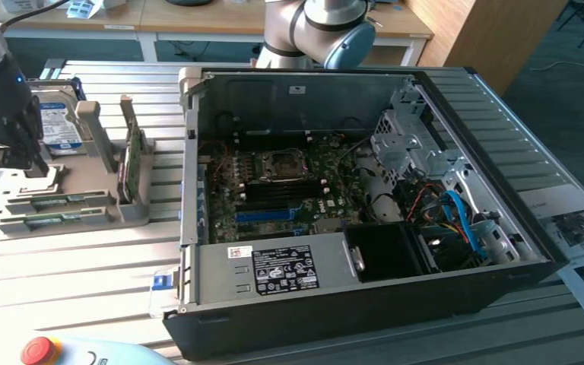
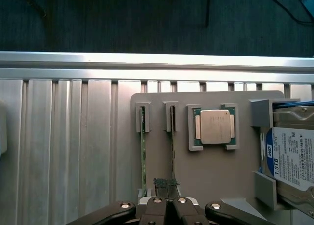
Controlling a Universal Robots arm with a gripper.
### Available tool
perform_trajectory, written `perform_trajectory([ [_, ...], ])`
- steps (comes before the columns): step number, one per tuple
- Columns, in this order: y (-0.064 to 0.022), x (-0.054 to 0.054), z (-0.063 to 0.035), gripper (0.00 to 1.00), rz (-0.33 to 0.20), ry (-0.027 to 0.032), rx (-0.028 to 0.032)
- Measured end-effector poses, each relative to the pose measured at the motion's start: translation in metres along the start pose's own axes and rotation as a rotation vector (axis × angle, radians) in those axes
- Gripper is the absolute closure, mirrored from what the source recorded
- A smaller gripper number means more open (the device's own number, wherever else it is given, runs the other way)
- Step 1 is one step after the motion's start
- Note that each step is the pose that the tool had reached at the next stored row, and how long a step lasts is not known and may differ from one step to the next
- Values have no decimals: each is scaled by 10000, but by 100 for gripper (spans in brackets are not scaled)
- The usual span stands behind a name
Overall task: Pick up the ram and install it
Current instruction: 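Pick up the ram and move it above insertion slot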
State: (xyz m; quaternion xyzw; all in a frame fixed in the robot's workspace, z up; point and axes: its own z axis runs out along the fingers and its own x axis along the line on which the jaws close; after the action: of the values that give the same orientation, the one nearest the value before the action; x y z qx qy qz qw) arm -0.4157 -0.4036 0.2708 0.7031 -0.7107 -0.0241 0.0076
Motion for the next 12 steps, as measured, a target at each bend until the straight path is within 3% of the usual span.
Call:
perform_trajectory([
  [12, -1, 13, 17, 90, 1, -1, 3],
])
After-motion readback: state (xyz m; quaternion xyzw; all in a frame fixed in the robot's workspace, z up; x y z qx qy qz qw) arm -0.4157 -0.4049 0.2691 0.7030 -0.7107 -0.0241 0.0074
